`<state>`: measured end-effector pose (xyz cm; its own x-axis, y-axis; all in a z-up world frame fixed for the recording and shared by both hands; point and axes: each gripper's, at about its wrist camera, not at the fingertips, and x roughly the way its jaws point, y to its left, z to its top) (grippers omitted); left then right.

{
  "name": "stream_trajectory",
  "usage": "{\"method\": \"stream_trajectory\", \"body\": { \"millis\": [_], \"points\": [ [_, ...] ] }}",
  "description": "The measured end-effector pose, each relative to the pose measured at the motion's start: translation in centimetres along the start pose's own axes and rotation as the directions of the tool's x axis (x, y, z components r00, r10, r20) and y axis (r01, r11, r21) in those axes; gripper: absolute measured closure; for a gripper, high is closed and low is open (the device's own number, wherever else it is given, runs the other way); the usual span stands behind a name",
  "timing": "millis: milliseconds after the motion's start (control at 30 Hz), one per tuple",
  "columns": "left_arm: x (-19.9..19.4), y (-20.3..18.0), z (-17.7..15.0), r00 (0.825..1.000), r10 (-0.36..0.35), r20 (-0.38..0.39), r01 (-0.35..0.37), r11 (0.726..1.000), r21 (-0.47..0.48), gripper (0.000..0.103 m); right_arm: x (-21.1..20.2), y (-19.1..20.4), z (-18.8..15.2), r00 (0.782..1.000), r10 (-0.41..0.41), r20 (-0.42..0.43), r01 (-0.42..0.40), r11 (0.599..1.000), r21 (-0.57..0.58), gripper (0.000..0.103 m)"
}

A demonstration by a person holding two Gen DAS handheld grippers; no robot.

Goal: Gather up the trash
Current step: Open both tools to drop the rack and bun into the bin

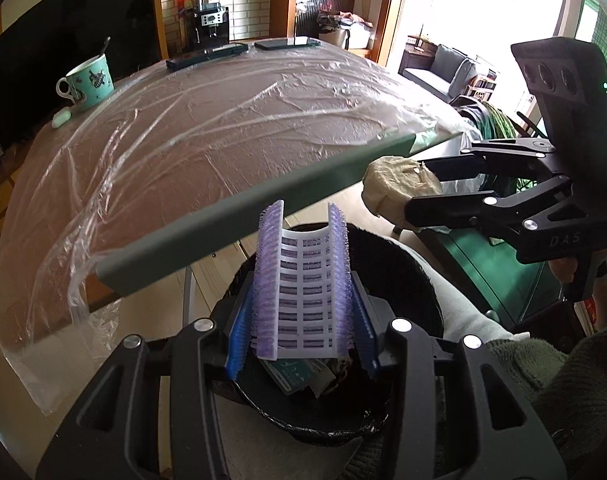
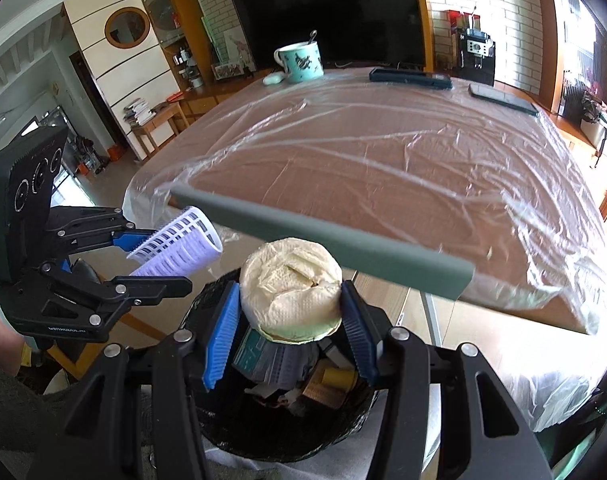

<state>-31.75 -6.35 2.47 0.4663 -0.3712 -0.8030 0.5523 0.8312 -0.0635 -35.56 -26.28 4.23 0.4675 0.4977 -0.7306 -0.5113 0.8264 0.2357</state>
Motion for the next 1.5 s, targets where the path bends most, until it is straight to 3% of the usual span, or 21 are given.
{"method": "stream_trajectory", "body": {
  "millis": [433, 1367, 1400, 1433, 1500],
  "points": [
    [3.0, -0.1, -1.7, 0.996, 0.03, -0.081, -0.03, 1.0, 0.005, 0.058, 2.7, 0.0, -2.7, 0.996, -0.017, -0.087, 0.018, 1.0, 0.01, 0.053],
    [9.5, 0.9, -3.7, 0.97, 0.069, -0.232, -0.063, 0.998, 0.031, 0.058, 8.7, -1.6, -6.3, 0.969, -0.046, -0.242, 0.058, 0.997, 0.043, 0.052],
    [9.7, 0.8, -3.9, 0.97, 0.065, -0.236, -0.058, 0.998, 0.035, 0.056, 8.8, -1.6, -6.3, 0.968, -0.045, -0.247, 0.058, 0.997, 0.046, 0.052],
    [9.9, 0.8, -3.8, 0.968, 0.063, -0.244, -0.055, 0.998, 0.039, 0.043, 8.9, -1.7, -6.4, 0.968, -0.048, -0.248, 0.063, 0.997, 0.053, 0.052],
    [9.9, 0.4, -4.0, 0.967, 0.082, -0.24, -0.072, 0.996, 0.05, 0.025, 8.9, -1.9, -6.2, 0.968, -0.049, -0.246, 0.069, 0.995, 0.075, 0.028]
  ]
}}
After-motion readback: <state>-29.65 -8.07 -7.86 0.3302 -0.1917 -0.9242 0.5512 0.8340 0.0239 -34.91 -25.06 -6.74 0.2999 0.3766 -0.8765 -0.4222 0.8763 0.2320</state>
